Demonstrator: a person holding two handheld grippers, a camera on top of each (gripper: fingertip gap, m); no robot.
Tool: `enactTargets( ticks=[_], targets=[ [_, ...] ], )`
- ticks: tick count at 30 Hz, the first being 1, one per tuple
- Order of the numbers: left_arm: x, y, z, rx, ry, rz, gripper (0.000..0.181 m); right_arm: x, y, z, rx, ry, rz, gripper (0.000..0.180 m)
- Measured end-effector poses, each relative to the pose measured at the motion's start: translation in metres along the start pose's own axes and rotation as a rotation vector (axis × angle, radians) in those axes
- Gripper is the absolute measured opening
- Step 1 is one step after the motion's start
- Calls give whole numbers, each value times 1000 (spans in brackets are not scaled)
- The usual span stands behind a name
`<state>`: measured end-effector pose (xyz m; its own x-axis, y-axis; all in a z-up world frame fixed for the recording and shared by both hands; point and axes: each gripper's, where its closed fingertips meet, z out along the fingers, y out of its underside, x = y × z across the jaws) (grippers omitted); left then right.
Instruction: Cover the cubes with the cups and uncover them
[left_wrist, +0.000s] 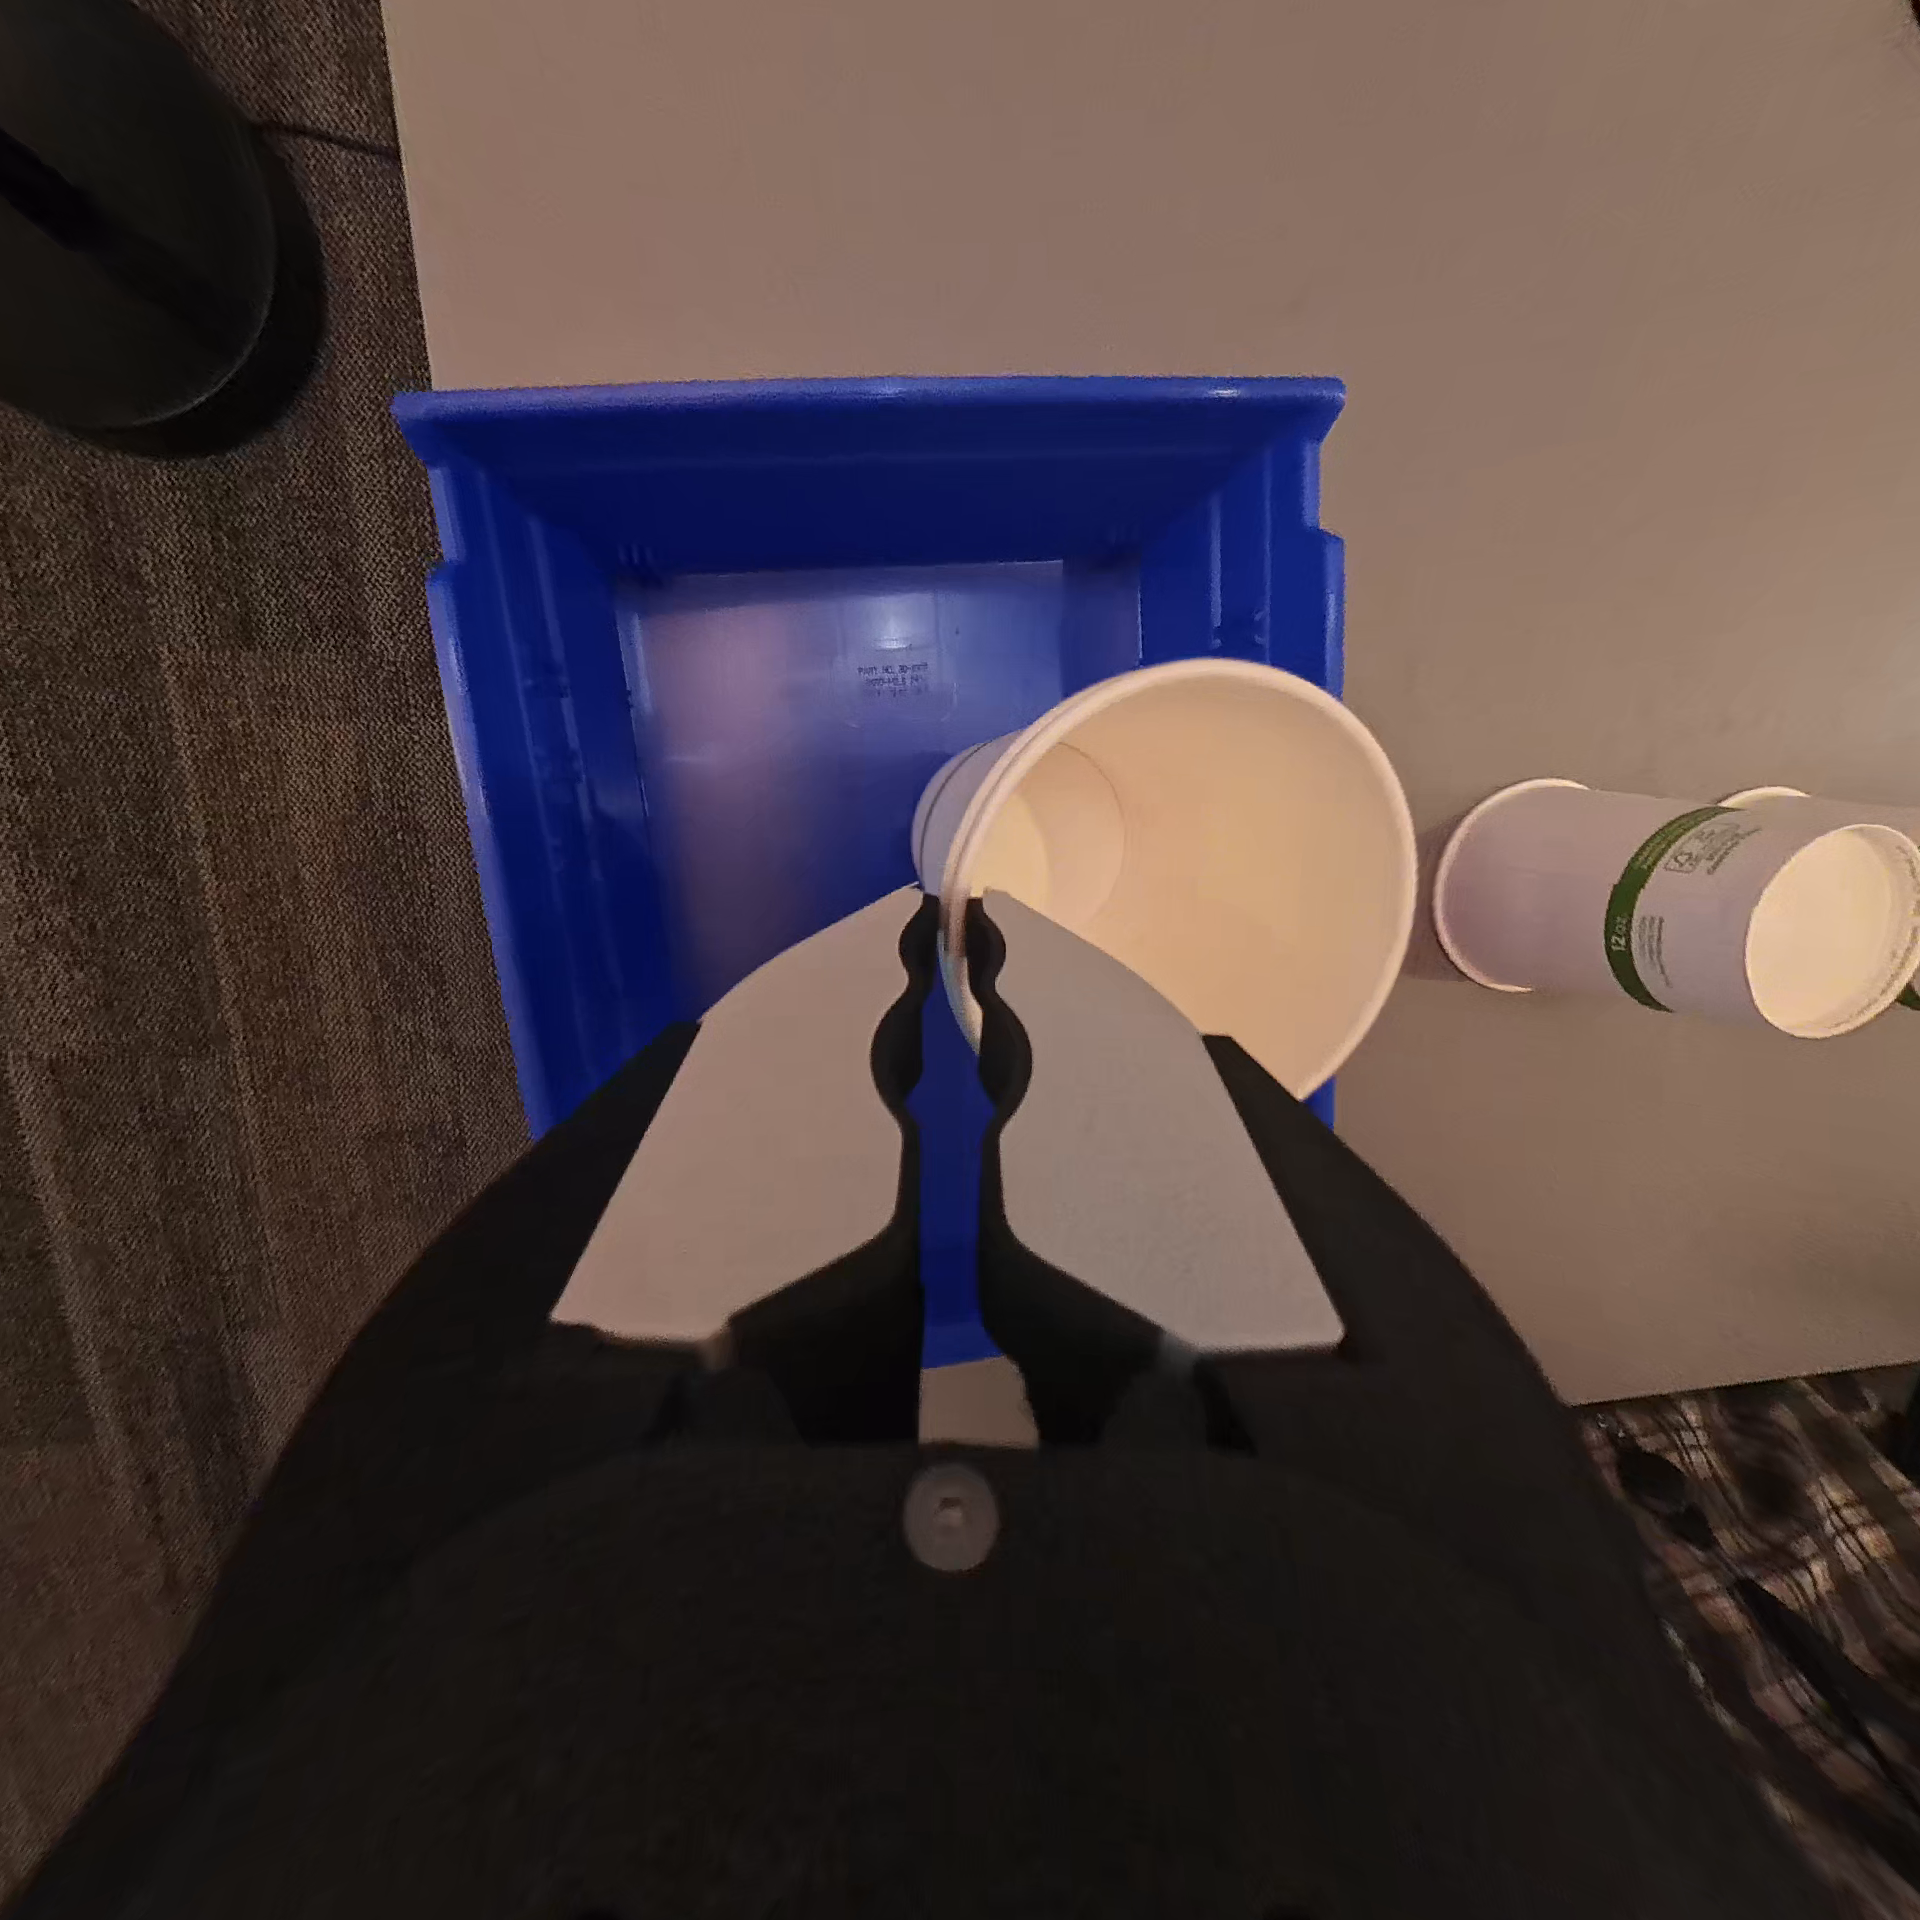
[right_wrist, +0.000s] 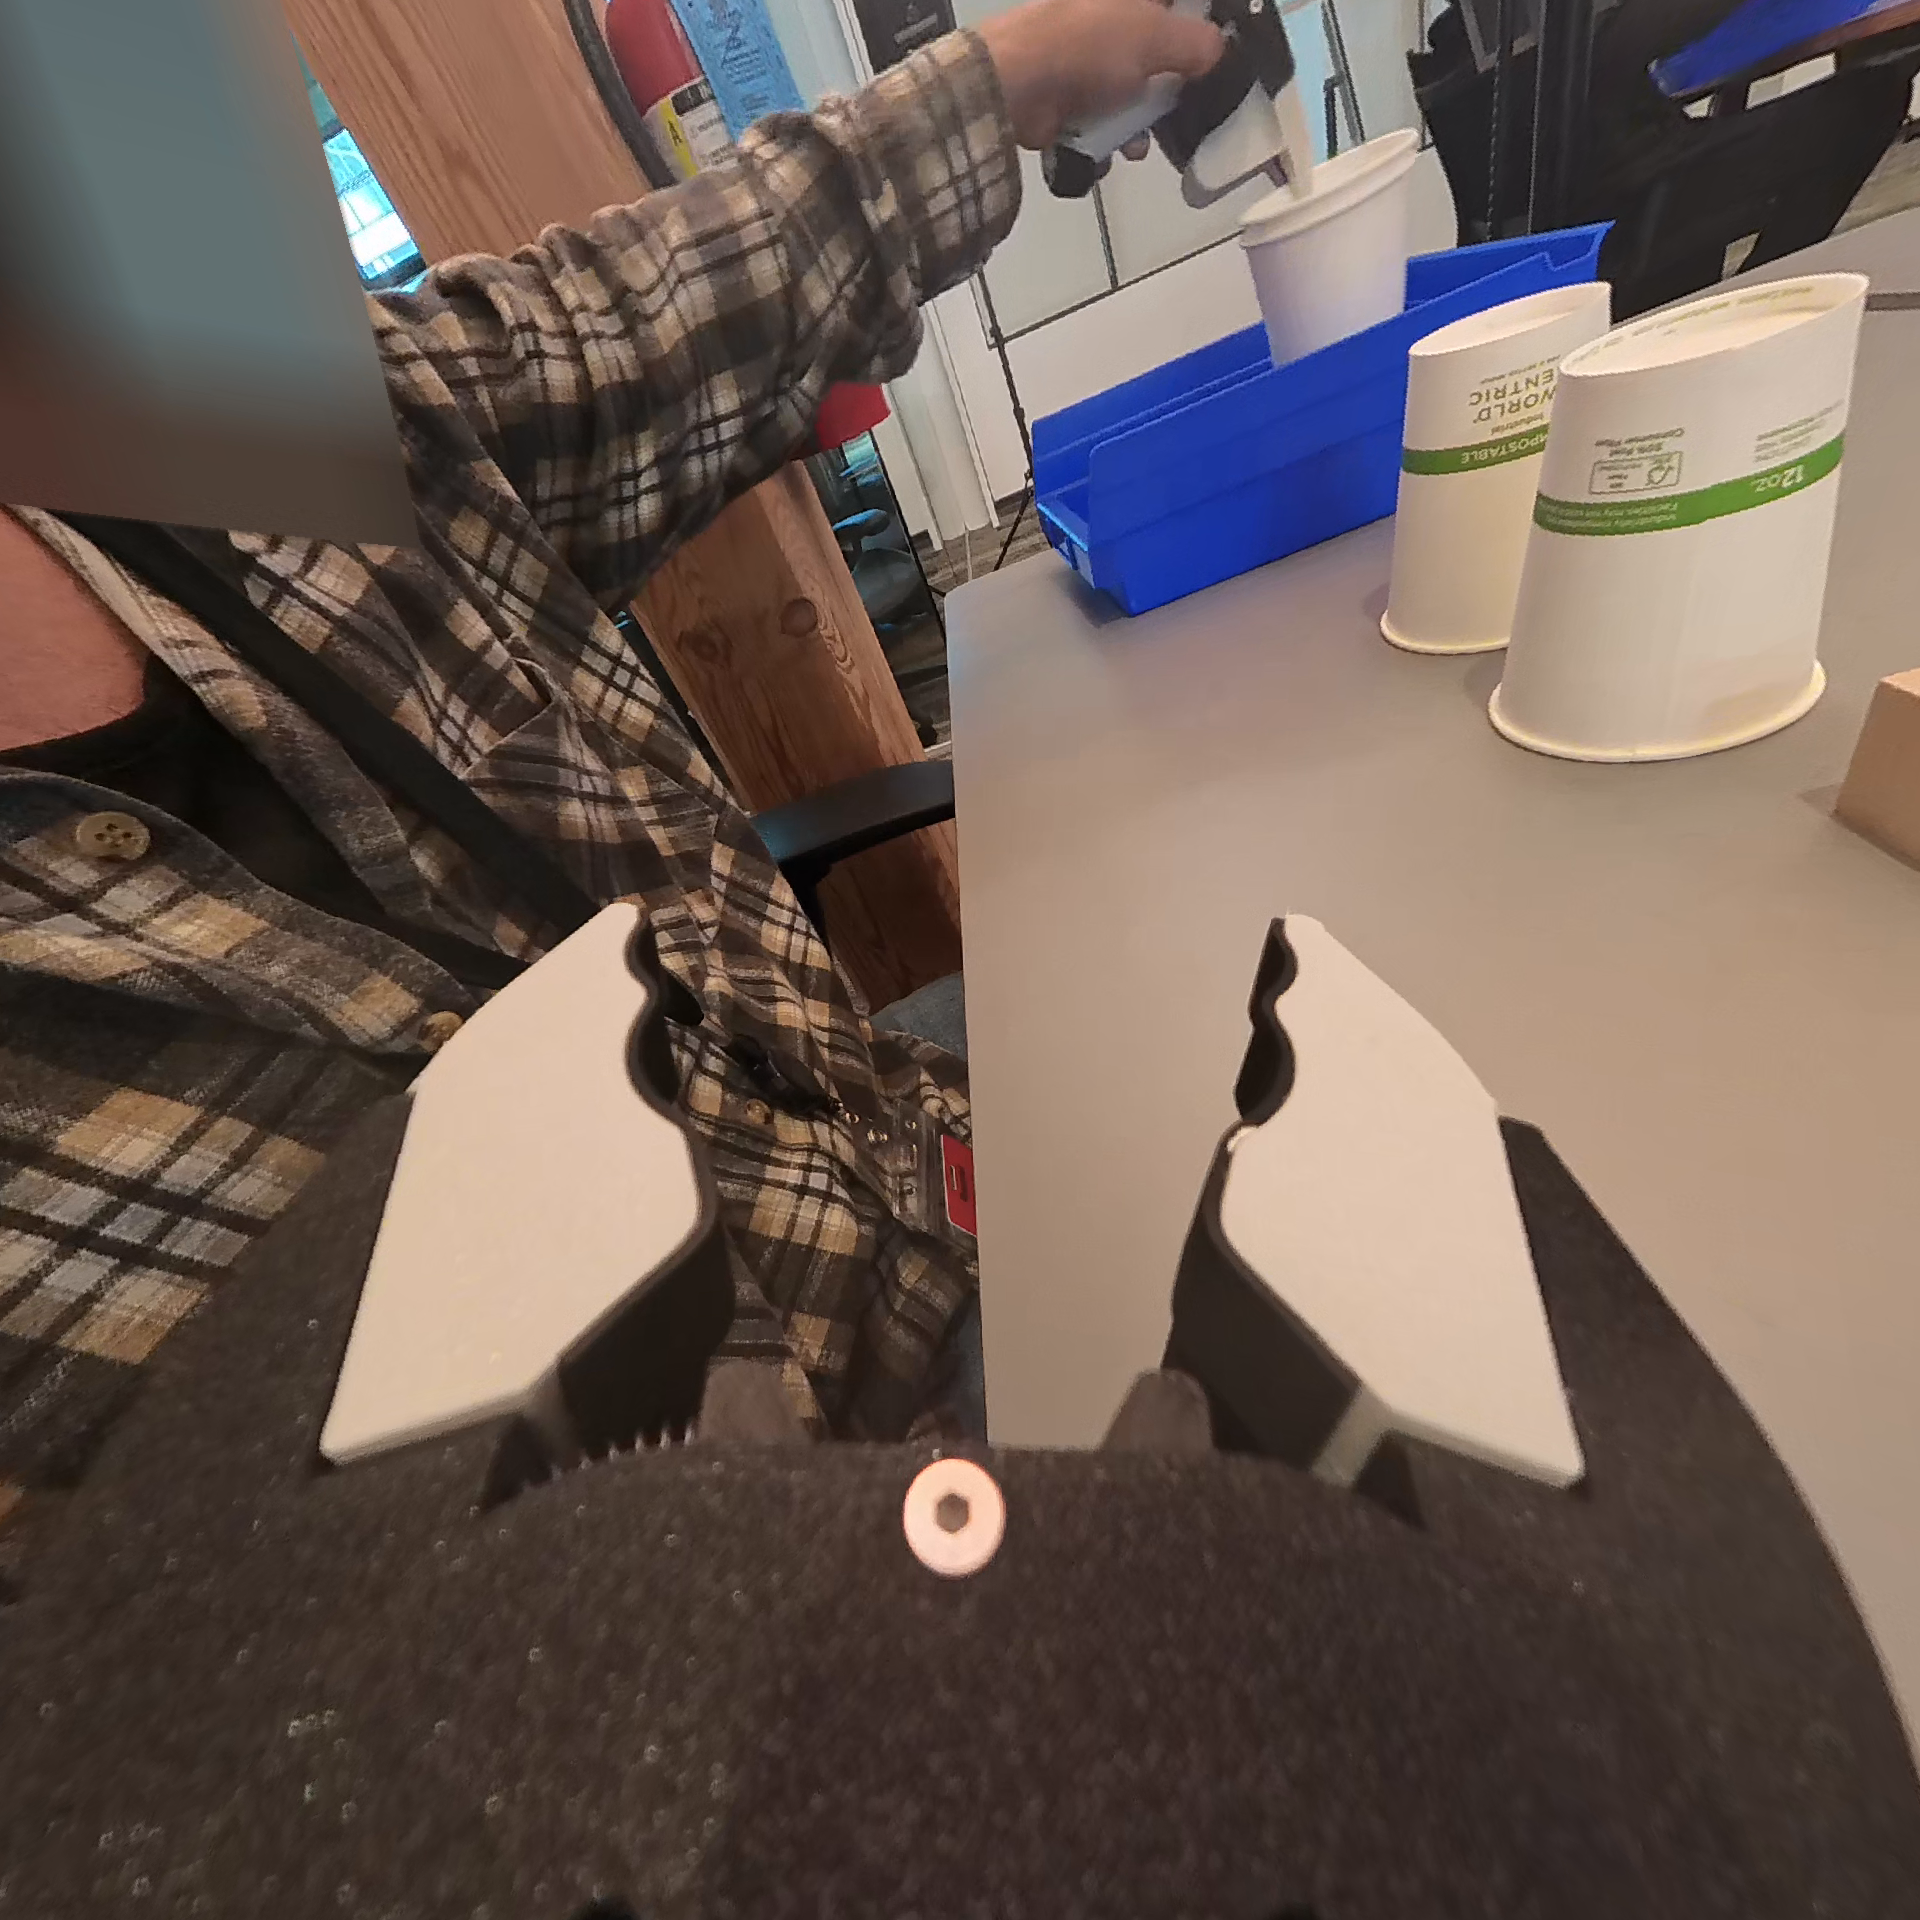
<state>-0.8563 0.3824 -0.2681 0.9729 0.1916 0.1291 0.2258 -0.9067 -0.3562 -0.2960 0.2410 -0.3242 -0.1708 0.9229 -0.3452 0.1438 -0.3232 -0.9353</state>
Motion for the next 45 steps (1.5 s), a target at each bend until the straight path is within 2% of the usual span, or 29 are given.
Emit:
enactTargets(
  ticks=[8, 14, 24, 30, 38, 45],
  targets=[
    [-11, 7, 33, -43, 42, -63, 7, 1, 2, -3, -3, 9, 6, 106],
    [-19, 7, 32, -45, 11, -34, 7, 2, -1, -3, 3, 11, 6, 106],
    [-39, 8, 29, -47, -163, 68, 7, 2, 1, 0, -4, 5, 8, 107],
    [-38, 9, 32, -66, -175, 114, 7, 1, 2, 1, -5, 2, 7, 107],
    [-34, 12, 34, -90, -122, 80, 3, 2, 1, -1, -5, 6, 9, 107],
    [-29, 8, 21, -80, -21, -31, 2, 2, 2, 1, -11, -1, 8, 106]
  ],
)
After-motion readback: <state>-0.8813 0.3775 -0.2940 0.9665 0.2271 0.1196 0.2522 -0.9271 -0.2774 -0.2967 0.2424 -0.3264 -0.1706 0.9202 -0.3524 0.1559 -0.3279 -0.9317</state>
